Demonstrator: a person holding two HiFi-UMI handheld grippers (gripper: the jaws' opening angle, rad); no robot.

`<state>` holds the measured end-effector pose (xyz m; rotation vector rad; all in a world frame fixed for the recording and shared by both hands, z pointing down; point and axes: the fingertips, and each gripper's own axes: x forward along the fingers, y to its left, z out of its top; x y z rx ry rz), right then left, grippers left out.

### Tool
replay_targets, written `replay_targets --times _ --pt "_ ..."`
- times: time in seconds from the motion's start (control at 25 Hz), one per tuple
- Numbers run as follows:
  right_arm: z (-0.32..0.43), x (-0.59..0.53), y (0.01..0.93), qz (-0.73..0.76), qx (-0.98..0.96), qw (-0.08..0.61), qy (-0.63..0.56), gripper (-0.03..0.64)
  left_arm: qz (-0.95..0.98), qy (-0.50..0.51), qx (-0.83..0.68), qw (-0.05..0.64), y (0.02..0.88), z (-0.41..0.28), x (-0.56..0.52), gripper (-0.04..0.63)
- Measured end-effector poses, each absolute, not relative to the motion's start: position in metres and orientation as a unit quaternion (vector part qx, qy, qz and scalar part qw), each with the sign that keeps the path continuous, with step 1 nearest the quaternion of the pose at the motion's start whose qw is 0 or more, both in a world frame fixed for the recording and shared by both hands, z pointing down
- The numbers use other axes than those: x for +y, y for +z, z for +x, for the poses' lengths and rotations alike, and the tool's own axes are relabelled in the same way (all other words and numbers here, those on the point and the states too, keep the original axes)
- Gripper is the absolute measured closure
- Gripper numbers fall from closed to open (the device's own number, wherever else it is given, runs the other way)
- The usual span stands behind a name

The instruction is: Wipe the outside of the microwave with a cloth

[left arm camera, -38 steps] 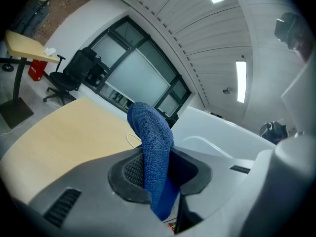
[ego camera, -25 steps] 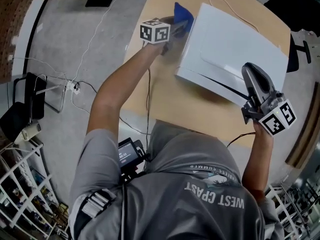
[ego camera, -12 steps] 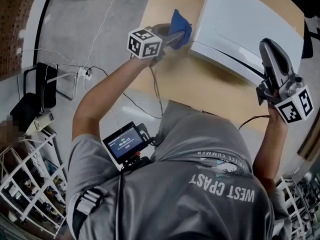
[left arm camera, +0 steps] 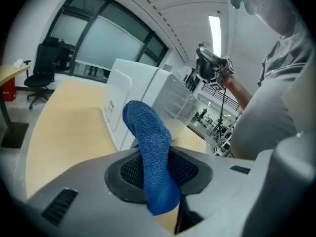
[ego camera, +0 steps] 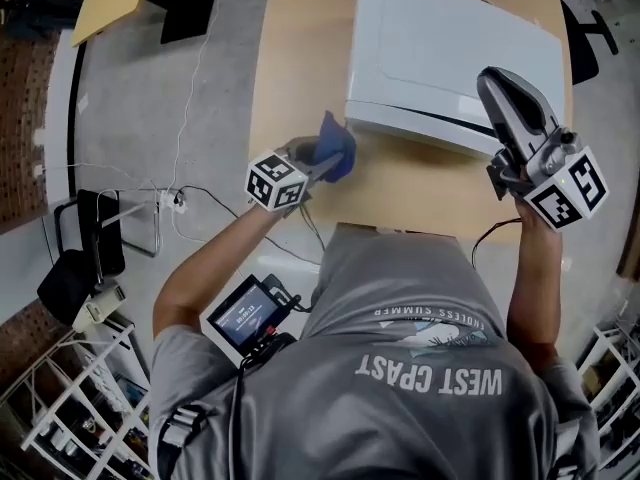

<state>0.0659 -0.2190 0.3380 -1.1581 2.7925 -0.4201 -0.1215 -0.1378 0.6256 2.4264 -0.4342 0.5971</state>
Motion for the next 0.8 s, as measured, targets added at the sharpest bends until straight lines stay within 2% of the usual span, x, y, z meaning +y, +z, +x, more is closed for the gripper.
replay_targets --times 0.08,0.2,0.24,0.52,0.8 --pt "0.077 -0.214 0.337 -0.386 0.912 0.044 -0.13 0.577 0.918 0.229 -0.137 0.292 0.624 -0.106 -0.122 0.473" --pt "0.094 -0.198 0.334 -0.399 0.908 0.047 -0.122 0.577 0.932 0.226 -0.094 0.269 0.61 -0.083 -0.1 0.328" --pt "0.099 -0.196 0.333 -0.405 0.905 0.048 -0.12 0.577 0.937 0.223 -0.08 0.256 0.603 -0.077 -0.098 0.303" --pt "0.113 -0.187 0.34 -0.441 0.892 0.027 -0.09 0.594 0.975 0.186 -0.074 0.099 0.532 -0.073 -0.123 0.295" --pt "0.115 -0.182 0.33 -0.449 0.891 0.015 -0.06 0.595 0.979 0.084 -0.183 0.014 0.42 -0.114 -0.174 0.3"
